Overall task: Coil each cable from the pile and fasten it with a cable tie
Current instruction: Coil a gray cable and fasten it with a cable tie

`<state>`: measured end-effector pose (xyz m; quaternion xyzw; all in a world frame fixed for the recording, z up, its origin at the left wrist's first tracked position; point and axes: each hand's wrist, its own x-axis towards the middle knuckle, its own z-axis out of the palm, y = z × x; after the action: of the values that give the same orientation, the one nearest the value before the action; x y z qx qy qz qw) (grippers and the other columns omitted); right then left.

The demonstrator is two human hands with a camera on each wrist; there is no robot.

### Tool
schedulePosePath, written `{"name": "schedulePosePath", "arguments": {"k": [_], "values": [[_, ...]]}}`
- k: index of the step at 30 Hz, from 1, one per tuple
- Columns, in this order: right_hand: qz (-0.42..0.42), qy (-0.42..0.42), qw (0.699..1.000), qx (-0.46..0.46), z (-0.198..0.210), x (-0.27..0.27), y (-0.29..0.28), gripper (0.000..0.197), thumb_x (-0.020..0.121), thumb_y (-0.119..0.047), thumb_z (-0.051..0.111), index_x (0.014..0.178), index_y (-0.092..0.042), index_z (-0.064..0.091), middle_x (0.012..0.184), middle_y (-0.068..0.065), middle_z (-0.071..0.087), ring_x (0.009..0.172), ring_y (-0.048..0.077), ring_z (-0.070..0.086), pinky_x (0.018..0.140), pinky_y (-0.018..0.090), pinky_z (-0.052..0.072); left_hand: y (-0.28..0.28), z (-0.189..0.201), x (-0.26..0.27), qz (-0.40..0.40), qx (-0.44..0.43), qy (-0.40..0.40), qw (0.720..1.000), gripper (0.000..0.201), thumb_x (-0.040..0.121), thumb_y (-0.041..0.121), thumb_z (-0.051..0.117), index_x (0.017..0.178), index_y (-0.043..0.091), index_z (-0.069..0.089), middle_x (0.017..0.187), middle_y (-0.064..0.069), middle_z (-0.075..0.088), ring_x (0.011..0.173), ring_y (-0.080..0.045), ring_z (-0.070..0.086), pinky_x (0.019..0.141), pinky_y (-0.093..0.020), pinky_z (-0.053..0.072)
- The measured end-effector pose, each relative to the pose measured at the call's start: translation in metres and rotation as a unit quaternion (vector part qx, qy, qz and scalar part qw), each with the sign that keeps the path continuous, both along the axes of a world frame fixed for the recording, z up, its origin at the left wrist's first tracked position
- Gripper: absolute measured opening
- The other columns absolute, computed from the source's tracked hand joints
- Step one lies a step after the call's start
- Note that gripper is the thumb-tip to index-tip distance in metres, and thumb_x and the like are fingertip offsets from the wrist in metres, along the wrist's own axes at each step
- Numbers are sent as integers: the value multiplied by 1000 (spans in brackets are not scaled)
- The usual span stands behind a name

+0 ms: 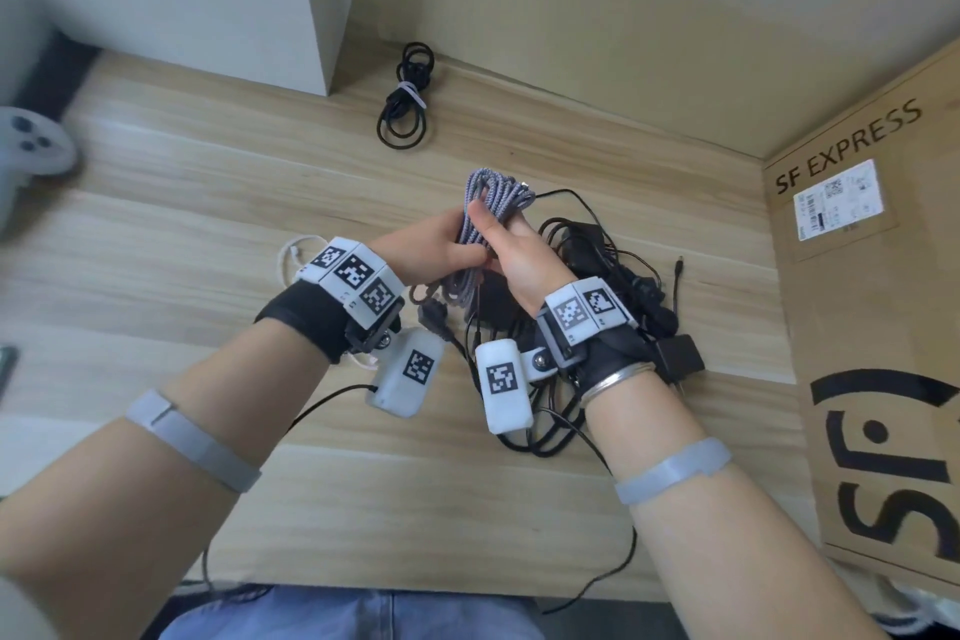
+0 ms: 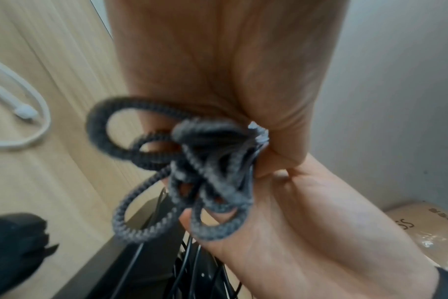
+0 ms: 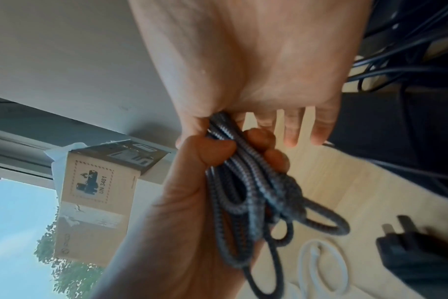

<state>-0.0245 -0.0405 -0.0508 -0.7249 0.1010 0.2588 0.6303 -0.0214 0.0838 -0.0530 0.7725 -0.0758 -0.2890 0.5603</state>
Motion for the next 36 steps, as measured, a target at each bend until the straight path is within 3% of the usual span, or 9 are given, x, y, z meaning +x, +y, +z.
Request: {"name": "schedulePosePath", "arguments": {"k": [4, 8, 11, 15, 21, 24, 26, 33, 36], "values": [[18, -10, 1000, 4, -1, 4, 14, 24, 93, -39, 50, 111, -23, 49, 120, 10, 60, 115, 25, 57, 105, 45, 41, 12, 0, -2, 36, 19, -39, 998, 9, 87, 15, 59, 91, 18, 51, 67, 10, 58, 51, 5, 56, 51, -9, 42], [83, -43, 995, -38, -2, 8, 24, 21, 93, -38, 51, 104, -21, 54, 116, 22, 61, 96, 30, 60, 97, 48, 44, 30, -6, -3, 46, 47, -43, 997, 24, 93, 15, 47, 69, 15, 48, 60, 0, 59, 48, -8, 56, 49, -21, 46], [118, -49, 990, -53, -8, 12, 27, 19, 95, -31, 50, 109, -20, 56, 105, 1, 63, 94, 16, 60, 91, 37, 47, 44, -13, -4, 86, 42, -26, 995, 26, 95, 19, 45, 70, 14, 46, 64, -5, 57, 62, -26, 61, 53, -30, 50], [122, -51, 988, -76, -20, 17, 35, 17, 98, -17, 45, 109, -19, 57, 93, -6, 62, 79, 8, 61, 80, 26, 47, 55, -20, -4, 110, 72, -24, 991, 28, 97, 20, 43, 69, 14, 43, 62, -4, 52, 54, -21, 56, 39, -17, 44], [185, -65, 966, -168, -44, 23, 48, 20, 89, -4, 56, 99, -17, 68, 92, -4, 65, 72, 1, 56, 61, 8, 40, 72, -29, 4, 134, 115, -25, 984, 29, 95, 17, 44, 66, 14, 43, 68, -12, 55, 56, -24, 55, 47, -25, 42], [215, -36, 956, -198, -54, 27, 51, 24, 86, -3, 57, 92, -22, 70, 95, 0, 69, 74, 7, 57, 73, 17, 47, 79, -32, 8, 144, 118, -19, 982, 29, 96, 16, 44, 67, 14, 43, 61, -5, 55, 36, -2, 50, 39, -14, 39], [225, -33, 948, -224, -58, 30, 53, 25, 83, -4, 58, 88, -26, 70, 88, -3, 67, 75, 9, 57, 79, 26, 48, 82, -32, 10, 135, 120, -11, 983, 29, 96, 16, 44, 67, 14, 44, 61, -4, 55, 36, -1, 50, 37, -11, 37], [351, -59, 878, -320, -62, 33, 63, 14, 75, -13, 76, 87, -19, 72, 66, -13, 51, 62, 4, 48, 56, 16, 36, 84, -34, 15, 127, 110, 23, 985, 27, 95, 21, 45, 69, 13, 47, 65, -5, 58, 45, -8, 55, 38, -15, 40], [363, -46, 864, -346, -64, 35, 63, 7, 78, -13, 72, 83, -19, 72, 67, -10, 53, 66, 8, 52, 63, 21, 38, 82, -32, 18, 116, 107, 33, 987, 27, 96, 20, 45, 70, 13, 45, 65, -5, 57, 43, -5, 56, 36, -12, 37]]}}
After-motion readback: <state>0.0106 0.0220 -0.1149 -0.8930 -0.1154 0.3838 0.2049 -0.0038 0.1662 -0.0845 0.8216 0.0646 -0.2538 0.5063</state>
